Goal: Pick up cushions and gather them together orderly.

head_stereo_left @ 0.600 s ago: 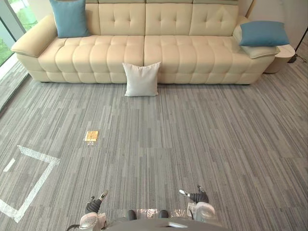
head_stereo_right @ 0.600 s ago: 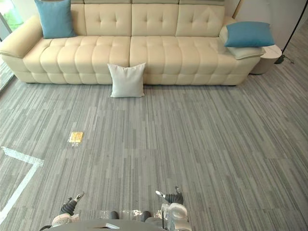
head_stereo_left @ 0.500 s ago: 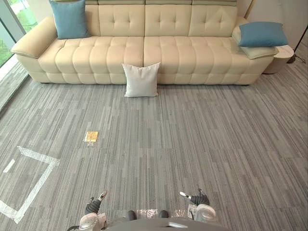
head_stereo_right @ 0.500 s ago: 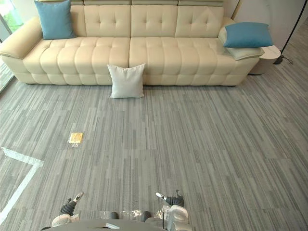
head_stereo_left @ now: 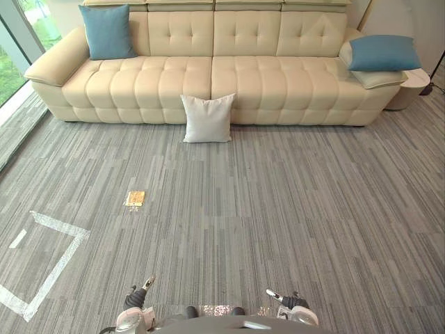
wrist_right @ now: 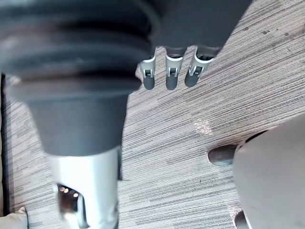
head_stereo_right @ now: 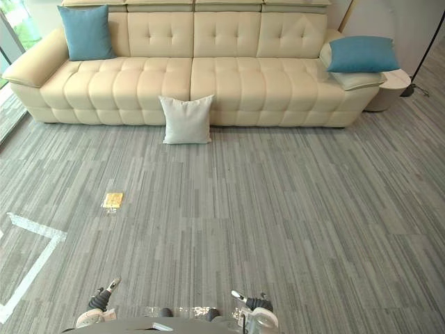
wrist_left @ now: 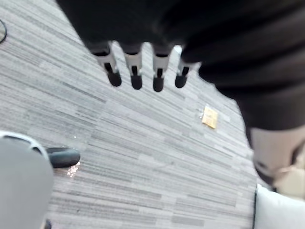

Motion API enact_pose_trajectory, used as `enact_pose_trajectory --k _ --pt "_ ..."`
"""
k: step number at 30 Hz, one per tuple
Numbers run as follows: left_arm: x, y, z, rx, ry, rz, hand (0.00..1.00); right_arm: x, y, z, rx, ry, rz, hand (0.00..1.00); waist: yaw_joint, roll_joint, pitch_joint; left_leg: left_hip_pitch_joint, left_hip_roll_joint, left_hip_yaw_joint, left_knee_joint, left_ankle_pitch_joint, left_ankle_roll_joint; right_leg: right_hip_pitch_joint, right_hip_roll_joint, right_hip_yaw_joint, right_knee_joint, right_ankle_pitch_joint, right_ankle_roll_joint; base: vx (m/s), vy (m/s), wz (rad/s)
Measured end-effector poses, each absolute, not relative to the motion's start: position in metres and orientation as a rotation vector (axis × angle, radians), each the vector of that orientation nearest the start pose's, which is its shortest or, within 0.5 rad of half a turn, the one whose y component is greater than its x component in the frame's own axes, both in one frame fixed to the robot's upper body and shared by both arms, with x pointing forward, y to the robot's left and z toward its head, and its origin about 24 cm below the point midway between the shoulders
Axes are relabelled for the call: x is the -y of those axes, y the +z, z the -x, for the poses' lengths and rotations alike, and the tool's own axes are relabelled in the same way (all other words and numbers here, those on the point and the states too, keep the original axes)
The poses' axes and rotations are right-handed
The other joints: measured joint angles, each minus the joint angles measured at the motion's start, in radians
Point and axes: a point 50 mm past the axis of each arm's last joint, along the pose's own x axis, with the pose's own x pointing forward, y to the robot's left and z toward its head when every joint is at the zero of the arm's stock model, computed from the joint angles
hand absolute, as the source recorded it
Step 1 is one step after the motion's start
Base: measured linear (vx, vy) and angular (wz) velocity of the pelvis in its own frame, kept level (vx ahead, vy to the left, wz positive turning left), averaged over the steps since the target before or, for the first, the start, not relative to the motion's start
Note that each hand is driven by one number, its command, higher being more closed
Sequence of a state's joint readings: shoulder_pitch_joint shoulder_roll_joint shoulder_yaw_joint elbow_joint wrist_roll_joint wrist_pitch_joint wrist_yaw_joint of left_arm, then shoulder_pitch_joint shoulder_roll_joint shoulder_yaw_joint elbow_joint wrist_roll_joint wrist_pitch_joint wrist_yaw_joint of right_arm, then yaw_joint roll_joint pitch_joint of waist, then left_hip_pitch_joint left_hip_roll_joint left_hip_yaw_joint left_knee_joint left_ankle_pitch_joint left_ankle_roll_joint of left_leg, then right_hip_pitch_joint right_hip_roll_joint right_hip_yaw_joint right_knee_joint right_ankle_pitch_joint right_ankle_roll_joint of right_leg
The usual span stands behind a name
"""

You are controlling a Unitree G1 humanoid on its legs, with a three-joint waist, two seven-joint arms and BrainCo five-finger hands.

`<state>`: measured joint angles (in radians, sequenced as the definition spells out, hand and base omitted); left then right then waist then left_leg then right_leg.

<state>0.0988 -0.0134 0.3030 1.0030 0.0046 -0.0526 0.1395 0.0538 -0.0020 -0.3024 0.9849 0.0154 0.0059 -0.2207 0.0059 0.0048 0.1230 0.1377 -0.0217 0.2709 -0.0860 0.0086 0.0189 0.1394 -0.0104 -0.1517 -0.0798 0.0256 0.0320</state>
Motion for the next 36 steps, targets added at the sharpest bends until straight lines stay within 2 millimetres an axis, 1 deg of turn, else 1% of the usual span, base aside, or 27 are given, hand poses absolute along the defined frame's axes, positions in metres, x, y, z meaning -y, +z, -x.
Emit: enact_pose_trajectory --k 6,11,23,30,33,35,36 --pt "-0.193 -0.159 -0.095 -1.048 0.422 0.074 0.00 0.203 -0.155 -0.107 -1.062 -0.509 -0.044 0.00 0.009 0.000 0.000 0.000 0.000 -0.002 0.000 0.000 0.000 0.000 -0.001 -0.003 0.000 -0.001 0.001 0.00 -0.003 0.01" --pt "-0.192 -0.159 -0.095 -1.046 0.420 0.077 0.00 0.202 -0.156 -0.106 -1.066 -0.510 -0.045 0.00 0.011 -0.001 0.000 0.003 -0.003 -0.025 0.000 0.000 0.000 0.015 -0.003 -0.027 0.000 -0.009 0.003 -0.02 -0.022 0.13" --pt "-0.190 -0.158 -0.098 -1.041 0.394 0.058 0.00 0.202 -0.156 -0.105 -1.065 -0.511 -0.045 0.00 0.020 -0.003 -0.001 -0.003 -0.003 -0.027 0.000 0.000 -0.001 0.012 -0.003 -0.029 0.000 -0.013 0.003 -0.01 -0.006 0.01" --pt "-0.189 -0.158 -0.101 -1.035 0.383 0.053 0.00 0.201 -0.156 -0.104 -1.066 -0.511 -0.049 0.00 0.025 -0.012 -0.003 -0.027 -0.002 -0.028 0.000 -0.003 -0.005 -0.011 -0.002 -0.031 0.000 -0.018 0.000 0.00 -0.003 0.00" --pt "-0.190 -0.157 -0.103 -1.030 0.383 0.051 0.00 0.201 -0.156 -0.105 -1.062 -0.513 -0.051 0.00 0.025 -0.014 -0.004 -0.047 0.003 -0.027 0.001 -0.005 -0.007 -0.041 0.000 -0.031 0.022 -0.033 -0.004 0.00 0.000 0.00" --pt "-0.190 -0.157 -0.104 -1.028 0.384 0.050 0.00 0.201 -0.155 -0.105 -1.058 -0.516 -0.055 0.00 0.026 -0.016 -0.002 -0.050 0.008 -0.026 0.007 -0.011 -0.017 -0.066 0.000 -0.033 0.073 -0.066 -0.009 0.04 -0.037 0.01" --pt "-0.191 -0.156 -0.106 -1.024 0.384 0.048 0.00 0.200 -0.155 -0.106 -1.053 -0.519 -0.062 0.00 0.026 -0.021 0.003 -0.052 0.012 -0.026 0.015 -0.024 -0.027 -0.076 -0.002 -0.035 0.115 -0.094 -0.012 0.04 -0.043 0.04"
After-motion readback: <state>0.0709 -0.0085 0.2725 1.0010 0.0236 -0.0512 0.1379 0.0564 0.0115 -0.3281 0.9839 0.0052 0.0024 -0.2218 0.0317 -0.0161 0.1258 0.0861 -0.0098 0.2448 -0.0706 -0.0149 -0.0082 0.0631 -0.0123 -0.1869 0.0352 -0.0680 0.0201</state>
